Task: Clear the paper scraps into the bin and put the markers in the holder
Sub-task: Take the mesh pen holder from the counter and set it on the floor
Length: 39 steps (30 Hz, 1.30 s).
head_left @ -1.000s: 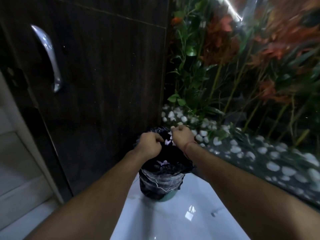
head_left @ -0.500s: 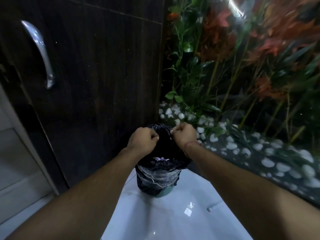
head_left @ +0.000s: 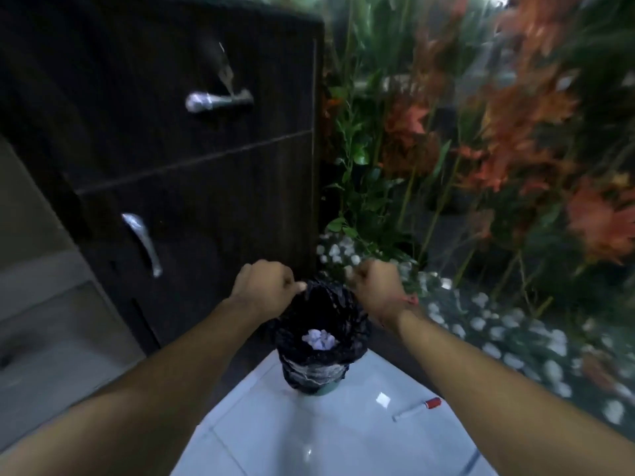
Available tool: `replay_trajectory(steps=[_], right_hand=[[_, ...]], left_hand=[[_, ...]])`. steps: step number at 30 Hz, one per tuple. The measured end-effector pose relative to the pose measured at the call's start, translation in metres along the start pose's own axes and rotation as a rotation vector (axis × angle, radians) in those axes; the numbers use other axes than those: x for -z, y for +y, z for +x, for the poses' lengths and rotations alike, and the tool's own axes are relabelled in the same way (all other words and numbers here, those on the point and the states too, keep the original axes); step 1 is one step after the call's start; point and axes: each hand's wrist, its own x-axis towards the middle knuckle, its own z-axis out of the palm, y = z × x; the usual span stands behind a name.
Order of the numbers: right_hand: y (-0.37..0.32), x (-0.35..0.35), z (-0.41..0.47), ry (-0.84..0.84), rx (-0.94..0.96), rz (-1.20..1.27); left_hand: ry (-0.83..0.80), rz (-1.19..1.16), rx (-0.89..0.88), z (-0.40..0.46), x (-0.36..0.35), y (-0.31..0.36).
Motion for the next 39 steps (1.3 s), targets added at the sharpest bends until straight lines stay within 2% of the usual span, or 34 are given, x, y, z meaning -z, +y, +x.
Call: replay_trajectory(steps=[4,8,12,15,18,22,28,32,39], right_hand=[[-0.051,0.068,-0.017,-0.123,0.036,0.063],[-0.121,0.165,-0.032,-0.271,0.024,0.027],[-0.205,0.279,-0.036,-0.314,0.129,-0.091],[-0.265,0.343,-0.037,-0.328,0.204,-0.152],[-0.32,0.393,-0.038,-0.318,0.258,-0.159],[-0.375,0.423,-0.028,-0.304,0.301,-0.154],[-0.448,0.42,-0.011,-0.317,0.357,-0.145],[-0.503,0.389,0.009,-0.344,0.381,-0.134],[-0.589,0.302,0.03,-0.449,0.372,-0.006]], left_hand=[[-0.094,0.079,-0.007,-0.011,0.099,0.003],[-0.076,0.121,0.04,-0.033,0.235,0.016],[-0.032,0.142,0.07,-0.07,0.387,0.034],[0.031,0.06,0.118,-0.092,0.462,0.039],[0.027,0.039,0.153,-0.116,0.525,0.039],[0.033,0.067,0.19,-0.135,0.568,0.017],[0.077,0.015,0.306,-0.154,0.597,-0.049],[0.101,-0.022,0.419,-0.155,0.604,-0.116],[0.022,-0.08,0.575,-0.16,0.573,-0.218]])
